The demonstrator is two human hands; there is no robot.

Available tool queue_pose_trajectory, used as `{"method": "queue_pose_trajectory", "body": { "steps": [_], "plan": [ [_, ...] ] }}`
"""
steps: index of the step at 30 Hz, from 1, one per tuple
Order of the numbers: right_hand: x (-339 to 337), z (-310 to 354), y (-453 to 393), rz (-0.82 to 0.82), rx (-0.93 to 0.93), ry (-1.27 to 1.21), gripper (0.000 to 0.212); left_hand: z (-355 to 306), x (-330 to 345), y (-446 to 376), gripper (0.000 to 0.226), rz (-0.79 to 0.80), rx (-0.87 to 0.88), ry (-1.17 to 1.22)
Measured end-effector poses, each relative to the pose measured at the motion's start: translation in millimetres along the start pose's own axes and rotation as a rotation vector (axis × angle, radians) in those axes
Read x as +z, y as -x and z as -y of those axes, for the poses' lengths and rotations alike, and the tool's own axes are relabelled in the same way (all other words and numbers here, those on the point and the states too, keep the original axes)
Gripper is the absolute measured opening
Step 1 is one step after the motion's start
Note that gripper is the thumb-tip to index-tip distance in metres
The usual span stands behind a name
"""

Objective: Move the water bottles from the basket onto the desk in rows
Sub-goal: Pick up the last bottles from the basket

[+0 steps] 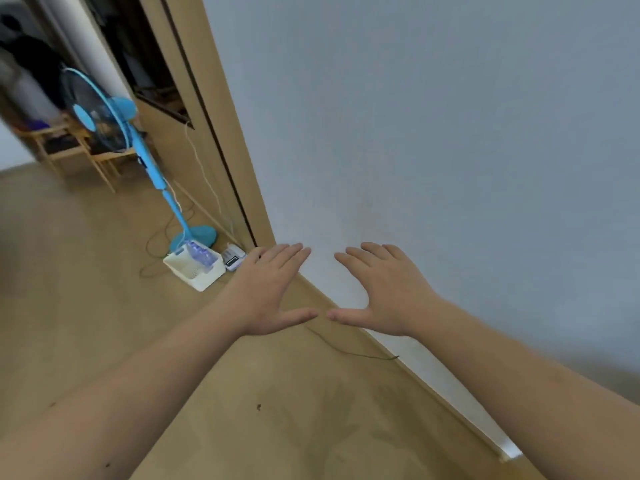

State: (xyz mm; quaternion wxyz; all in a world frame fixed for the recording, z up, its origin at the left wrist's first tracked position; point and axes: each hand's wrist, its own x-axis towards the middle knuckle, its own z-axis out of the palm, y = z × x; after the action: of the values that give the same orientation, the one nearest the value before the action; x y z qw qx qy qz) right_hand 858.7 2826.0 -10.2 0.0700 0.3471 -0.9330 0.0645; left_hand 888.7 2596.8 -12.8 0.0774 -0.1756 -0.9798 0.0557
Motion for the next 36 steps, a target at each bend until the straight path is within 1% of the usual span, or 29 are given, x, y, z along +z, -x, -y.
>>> {"method": "queue_pose_trajectory", "body": {
  "steps": [4,8,12,15,19,23,28,33,36],
  "plan": [
    [20.7,45.2,-74.0,0.008,-0.084,-0.038,0.094,72.9,13.4,30.7,0.097,0.013,-0.14,-0.016],
    [48.9,74.8,-145.1,0.039,-0.152,-0.09,0.094,134.1,31.9,43.1,0.094,0.031,-0.273,-0.001],
    [81.0,95.6,-225.0,0.058,-0.229,-0.149,0.094,199.5,51.3,30.7,0.092,0.07,-0.335,-0.015],
    [107.7,103.1,-294.2,0.059,-0.261,-0.197,0.098,255.9,66.7,10.4,0.092,0.087,-0.39,-0.041],
    [140.6,114.5,-386.1,0.116,-0.286,-0.26,0.099,327.9,88.3,-11.2,0.093,0.169,-0.475,-0.028],
    [162.4,147.4,-471.6,0.212,-0.349,-0.292,0.093,403.5,101.9,-17.1,0.091,0.171,-0.571,0.017],
    [197.5,211.7,-571.3,0.237,-0.342,-0.361,0.091,521.1,126.1,-2.9,0.09,0.169,-0.627,0.021],
    [245.9,290.6,-682.8,0.273,-0.321,-0.324,0.091,657.8,170.1,10.0,0.09,0.166,-0.652,0.033],
    [260.5,327.3,-741.8,0.316,-0.306,-0.293,0.093,727.9,189.0,9.8,0.091,0.206,-0.631,0.063]
  ]
}}
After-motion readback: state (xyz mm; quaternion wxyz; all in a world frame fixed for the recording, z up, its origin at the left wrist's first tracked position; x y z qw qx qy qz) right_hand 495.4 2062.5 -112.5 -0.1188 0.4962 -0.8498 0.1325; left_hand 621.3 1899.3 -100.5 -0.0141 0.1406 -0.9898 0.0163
